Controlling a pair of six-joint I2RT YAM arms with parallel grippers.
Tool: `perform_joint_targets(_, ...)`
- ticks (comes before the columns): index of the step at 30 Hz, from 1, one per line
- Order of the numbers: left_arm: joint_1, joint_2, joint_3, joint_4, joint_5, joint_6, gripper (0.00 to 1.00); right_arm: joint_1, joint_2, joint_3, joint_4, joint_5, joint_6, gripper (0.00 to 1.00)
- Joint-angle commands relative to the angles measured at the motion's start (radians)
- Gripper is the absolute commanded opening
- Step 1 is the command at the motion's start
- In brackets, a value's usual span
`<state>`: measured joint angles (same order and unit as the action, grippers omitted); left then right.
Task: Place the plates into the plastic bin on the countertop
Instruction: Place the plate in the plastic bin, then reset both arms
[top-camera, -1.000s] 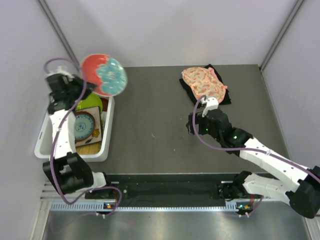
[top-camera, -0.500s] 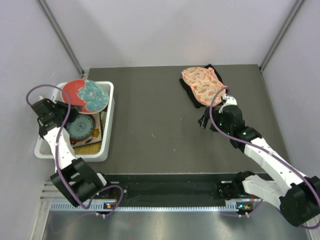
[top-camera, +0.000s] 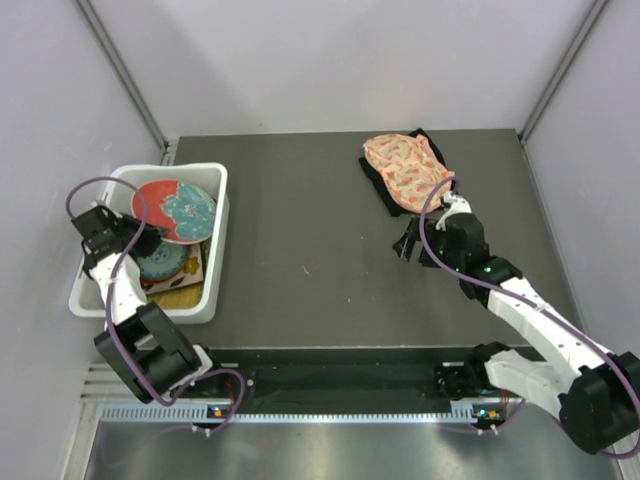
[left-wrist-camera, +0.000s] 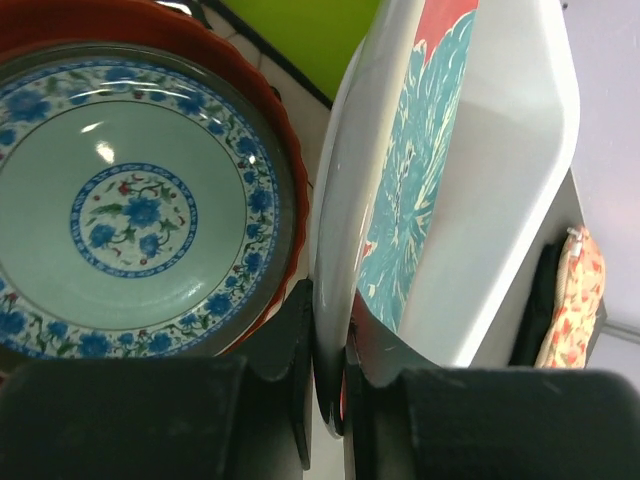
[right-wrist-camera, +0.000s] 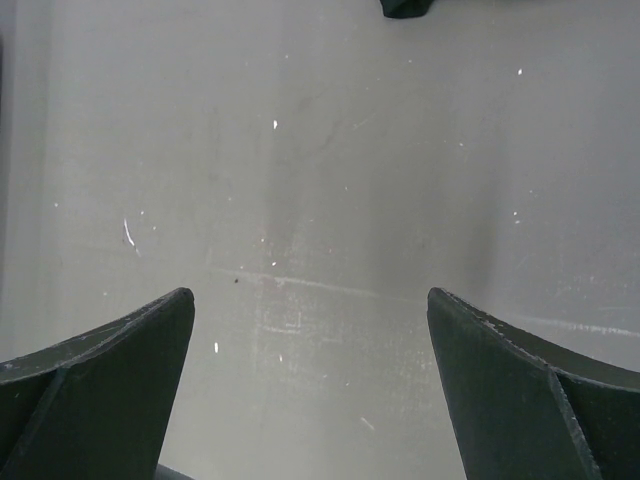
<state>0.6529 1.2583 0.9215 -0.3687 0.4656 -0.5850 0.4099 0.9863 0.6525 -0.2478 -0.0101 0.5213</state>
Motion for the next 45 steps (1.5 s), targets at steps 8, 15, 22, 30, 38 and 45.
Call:
perform_joint_targets(8,0.001,0.006,-0.03,0.097,-0.044,0.091,0.41,-0.011,-0.103,-0.016,-0.025,0.111,-0.003,0.99)
perform_joint_targets(15,-0.001,-0.028,-0.044,0.063,-0.084,0.119,0.7,-0.011,-0.162,-0.03,-0.053,0.168,-0.003,0.99)
perform_joint_targets(22,-0.001,-0.132,-0.046,0.013,-0.235,0.145,0.99,-0.011,-0.179,-0.011,-0.111,0.229,-0.027,0.99)
perform_joint_targets(30,-0.028,-0.238,0.005,-0.035,-0.341,0.191,0.99,-0.011,-0.201,0.024,-0.154,0.272,-0.043,0.99)
perform_joint_targets(38,-0.291,-0.255,0.197,-0.145,-0.518,0.338,0.99,-0.013,-0.265,0.042,-0.165,0.317,-0.035,0.99)
perform_joint_targets(45,-0.421,-0.442,0.131,0.028,-0.423,0.356,0.99,-0.011,-0.374,-0.007,-0.136,0.395,-0.032,0.99)
